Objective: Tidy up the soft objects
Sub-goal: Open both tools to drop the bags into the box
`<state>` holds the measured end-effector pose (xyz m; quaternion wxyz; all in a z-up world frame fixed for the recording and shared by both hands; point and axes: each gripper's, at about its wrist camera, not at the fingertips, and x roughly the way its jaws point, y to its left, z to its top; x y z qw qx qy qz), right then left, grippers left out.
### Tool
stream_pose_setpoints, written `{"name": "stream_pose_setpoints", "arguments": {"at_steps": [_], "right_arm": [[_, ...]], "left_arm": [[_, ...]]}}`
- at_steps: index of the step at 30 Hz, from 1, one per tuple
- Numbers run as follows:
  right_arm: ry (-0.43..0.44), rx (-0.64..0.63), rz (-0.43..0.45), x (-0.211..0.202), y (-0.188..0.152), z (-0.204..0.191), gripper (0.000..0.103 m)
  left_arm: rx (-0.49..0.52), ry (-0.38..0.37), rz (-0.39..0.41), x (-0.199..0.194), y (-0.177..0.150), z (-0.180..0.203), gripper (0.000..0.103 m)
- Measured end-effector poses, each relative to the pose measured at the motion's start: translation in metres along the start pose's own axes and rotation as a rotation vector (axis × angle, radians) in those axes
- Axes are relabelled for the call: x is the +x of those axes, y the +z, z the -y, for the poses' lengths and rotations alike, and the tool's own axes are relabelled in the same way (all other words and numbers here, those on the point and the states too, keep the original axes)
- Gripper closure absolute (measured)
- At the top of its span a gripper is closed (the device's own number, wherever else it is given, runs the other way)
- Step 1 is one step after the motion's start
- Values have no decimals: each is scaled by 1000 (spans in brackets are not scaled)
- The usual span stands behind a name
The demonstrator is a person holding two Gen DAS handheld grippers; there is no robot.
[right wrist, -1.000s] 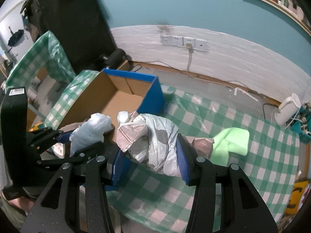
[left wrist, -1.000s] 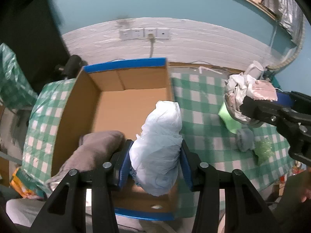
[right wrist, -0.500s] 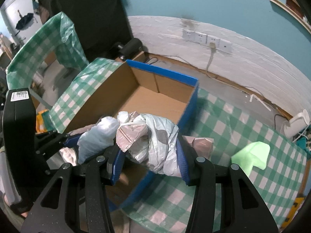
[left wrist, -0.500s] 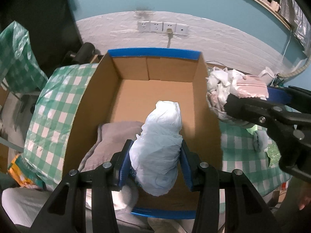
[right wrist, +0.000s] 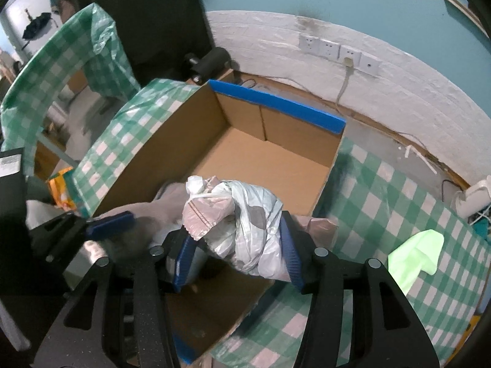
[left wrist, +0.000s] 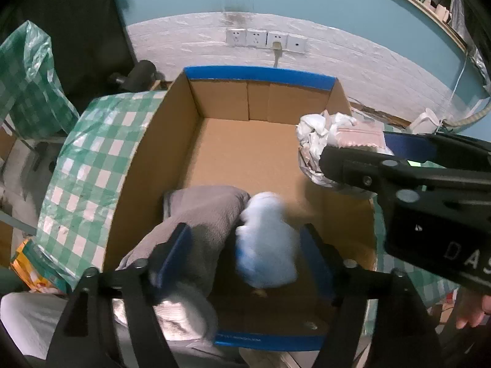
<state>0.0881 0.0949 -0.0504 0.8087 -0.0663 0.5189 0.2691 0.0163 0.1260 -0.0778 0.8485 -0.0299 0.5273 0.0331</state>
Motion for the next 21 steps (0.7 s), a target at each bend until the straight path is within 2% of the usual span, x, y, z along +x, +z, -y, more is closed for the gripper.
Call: {"name": "stream_pose_setpoints", "arguments": {"at_steps": [6,21], "right_arm": [[-17,8,36,-8,1,1,31],[-71,56,70,-35,-10,28,30]], "left_arm": [[0,2,-2,1,1,0,22],[6,-24,17,-8,4,14,22]]}}
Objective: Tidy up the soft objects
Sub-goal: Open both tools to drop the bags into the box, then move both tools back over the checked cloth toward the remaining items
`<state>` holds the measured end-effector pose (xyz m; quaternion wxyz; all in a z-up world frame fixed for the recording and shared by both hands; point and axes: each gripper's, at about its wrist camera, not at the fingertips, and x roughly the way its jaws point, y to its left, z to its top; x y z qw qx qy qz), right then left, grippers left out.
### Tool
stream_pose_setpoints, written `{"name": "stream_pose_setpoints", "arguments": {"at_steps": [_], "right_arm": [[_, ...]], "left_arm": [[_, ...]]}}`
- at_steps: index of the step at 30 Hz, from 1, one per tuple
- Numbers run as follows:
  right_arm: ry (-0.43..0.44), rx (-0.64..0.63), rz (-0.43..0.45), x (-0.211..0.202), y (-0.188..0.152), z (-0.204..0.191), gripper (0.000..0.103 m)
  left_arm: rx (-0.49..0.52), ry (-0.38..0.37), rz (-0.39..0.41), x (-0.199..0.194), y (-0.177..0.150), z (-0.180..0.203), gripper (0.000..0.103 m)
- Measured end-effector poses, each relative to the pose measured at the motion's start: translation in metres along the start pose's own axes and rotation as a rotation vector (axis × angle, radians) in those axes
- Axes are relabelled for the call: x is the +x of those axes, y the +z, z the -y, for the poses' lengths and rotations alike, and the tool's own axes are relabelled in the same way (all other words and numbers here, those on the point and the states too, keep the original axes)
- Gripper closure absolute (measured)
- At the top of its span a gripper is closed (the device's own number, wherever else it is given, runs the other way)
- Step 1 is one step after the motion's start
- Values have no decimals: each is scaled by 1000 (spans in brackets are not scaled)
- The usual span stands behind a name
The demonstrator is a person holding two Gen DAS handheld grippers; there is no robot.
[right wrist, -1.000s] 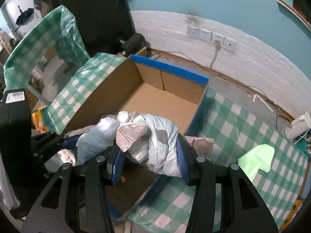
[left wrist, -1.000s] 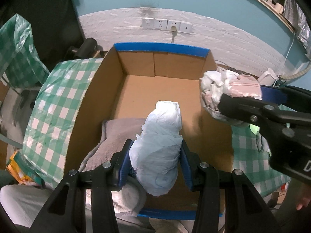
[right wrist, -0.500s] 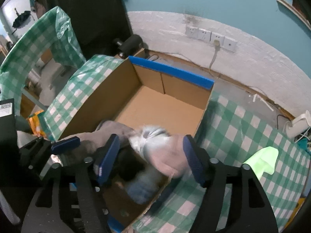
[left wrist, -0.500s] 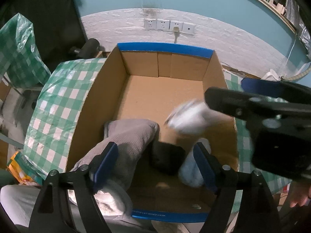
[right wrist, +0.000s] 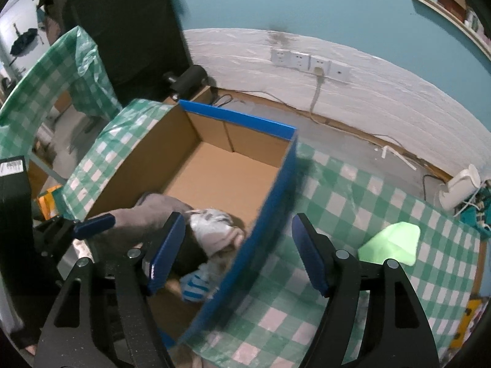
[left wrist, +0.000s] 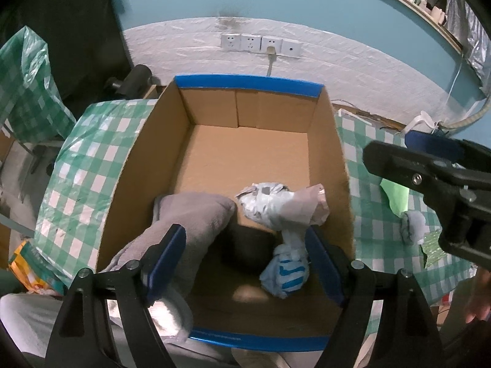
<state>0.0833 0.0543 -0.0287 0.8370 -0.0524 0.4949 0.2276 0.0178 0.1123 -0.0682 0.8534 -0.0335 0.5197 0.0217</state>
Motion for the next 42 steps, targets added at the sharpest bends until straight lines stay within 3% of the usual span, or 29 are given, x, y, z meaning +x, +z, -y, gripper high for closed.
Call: {"name": "stream_pose_setpoints", "arguments": {"at_steps": [22,42], "right_arm": [[-98,146,9,-37,-51,96,28],[-205,345,-3,-74,-124,208,26]], "left_arm": [[154,-55,12,-9,5,87,22],[312,-65,-57,11,-9,181,22]]}}
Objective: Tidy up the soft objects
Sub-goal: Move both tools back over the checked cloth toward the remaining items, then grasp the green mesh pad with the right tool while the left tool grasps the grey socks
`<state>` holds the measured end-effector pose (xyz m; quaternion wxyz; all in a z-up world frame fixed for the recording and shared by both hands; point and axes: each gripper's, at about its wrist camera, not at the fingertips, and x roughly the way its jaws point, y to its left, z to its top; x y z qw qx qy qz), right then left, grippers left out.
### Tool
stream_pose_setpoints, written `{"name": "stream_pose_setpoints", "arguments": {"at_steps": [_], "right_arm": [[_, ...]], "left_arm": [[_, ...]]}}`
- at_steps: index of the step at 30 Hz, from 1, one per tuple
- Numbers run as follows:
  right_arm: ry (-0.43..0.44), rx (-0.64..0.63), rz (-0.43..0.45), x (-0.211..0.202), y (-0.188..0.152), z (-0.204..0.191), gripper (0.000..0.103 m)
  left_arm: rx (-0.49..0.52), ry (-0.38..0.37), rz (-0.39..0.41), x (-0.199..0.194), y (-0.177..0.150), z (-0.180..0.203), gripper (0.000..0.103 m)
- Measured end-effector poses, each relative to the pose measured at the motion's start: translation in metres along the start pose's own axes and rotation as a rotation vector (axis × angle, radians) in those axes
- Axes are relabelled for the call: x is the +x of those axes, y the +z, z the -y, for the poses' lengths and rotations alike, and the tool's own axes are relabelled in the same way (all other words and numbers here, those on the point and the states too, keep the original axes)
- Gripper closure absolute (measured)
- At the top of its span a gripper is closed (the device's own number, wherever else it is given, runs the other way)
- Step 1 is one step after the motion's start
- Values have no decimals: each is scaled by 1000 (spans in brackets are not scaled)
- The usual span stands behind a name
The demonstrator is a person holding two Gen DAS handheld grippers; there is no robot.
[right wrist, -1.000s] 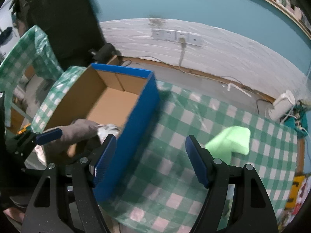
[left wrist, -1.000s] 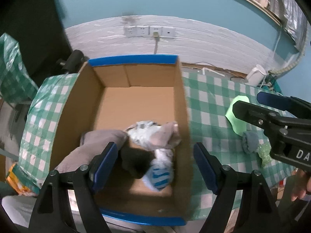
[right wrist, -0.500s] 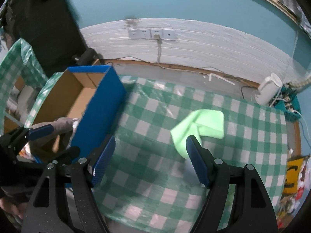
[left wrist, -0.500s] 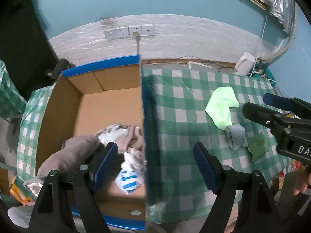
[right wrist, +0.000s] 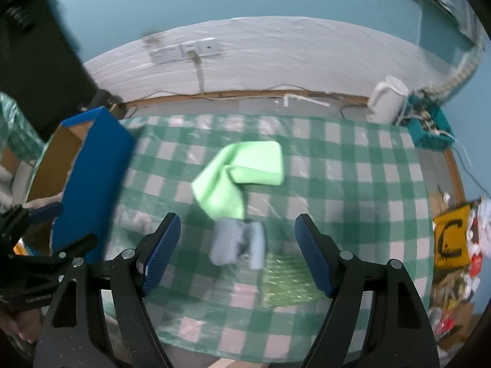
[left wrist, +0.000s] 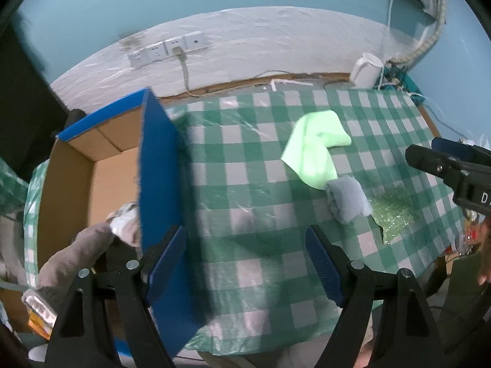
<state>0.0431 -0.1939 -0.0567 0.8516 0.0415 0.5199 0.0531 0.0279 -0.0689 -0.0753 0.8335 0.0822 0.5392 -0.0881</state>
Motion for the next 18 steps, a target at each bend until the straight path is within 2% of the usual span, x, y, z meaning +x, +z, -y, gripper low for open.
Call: {"name": "stream_pose_setpoints", "arguments": {"at_steps": [10,18], "right_arm": [[-55,81,-46,13,-23,55,26],[-78,101,-138,51,-47,82,25]], "left_arm": [[53,-19,-61,28,9,42,22],[80,-26,-119,61,7,68,22]]}}
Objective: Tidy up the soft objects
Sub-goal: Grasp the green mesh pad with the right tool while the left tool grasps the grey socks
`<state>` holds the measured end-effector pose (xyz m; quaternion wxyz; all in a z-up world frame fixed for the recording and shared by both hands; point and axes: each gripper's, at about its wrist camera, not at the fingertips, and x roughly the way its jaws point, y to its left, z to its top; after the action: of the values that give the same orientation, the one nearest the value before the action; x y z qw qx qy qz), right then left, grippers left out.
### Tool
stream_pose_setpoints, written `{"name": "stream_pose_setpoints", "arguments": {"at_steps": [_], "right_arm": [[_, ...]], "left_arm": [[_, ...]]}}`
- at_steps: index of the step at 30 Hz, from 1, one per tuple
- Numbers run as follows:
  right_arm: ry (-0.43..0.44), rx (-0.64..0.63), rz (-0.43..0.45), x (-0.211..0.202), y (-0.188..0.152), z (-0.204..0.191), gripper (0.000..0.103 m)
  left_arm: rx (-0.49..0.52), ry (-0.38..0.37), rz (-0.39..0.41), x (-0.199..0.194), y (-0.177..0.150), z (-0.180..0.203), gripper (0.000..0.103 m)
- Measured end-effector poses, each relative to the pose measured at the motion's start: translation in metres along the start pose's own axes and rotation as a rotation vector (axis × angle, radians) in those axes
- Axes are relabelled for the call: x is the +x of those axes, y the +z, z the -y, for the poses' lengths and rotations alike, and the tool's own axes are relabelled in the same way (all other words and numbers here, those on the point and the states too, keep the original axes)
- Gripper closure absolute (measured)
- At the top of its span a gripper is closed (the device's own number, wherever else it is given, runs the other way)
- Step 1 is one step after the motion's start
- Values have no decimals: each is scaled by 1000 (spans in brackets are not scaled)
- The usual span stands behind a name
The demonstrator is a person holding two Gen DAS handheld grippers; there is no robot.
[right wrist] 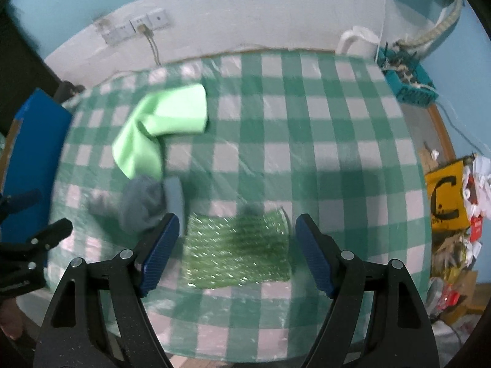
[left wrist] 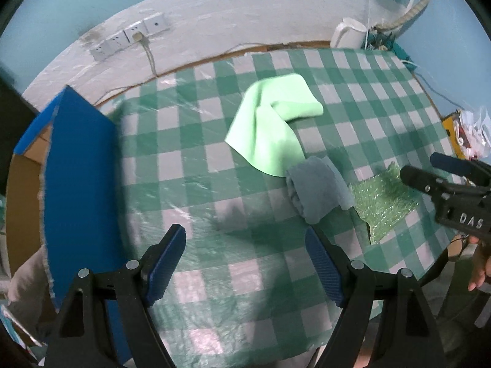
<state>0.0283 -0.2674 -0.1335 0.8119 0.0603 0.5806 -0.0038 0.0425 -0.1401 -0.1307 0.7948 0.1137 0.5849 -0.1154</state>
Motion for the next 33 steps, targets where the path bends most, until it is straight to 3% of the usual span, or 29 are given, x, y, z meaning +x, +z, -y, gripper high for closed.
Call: {"name": "stream_pose_setpoints", "arguments": {"at_steps": [15,21,23,28,33], "right_arm": [[13,-61,-116,56,-28,1,25],[-37,-131,-98,59,-35,-8,26],[-24,-140,-94,58,-34,-8,36],[10,-116,-82,55,-30,-2,81],[41,-86,-75,54,-25,5,87]], "left_arm": [[-30,-30,-69,42,5,14,22],[-62,-67,-69,44,11,15,21],[-63,-73,-67,45,16,18,19],[-62,-91,-58,47,24,25,16],[-73,-101,-69,56,34,31,16]]}}
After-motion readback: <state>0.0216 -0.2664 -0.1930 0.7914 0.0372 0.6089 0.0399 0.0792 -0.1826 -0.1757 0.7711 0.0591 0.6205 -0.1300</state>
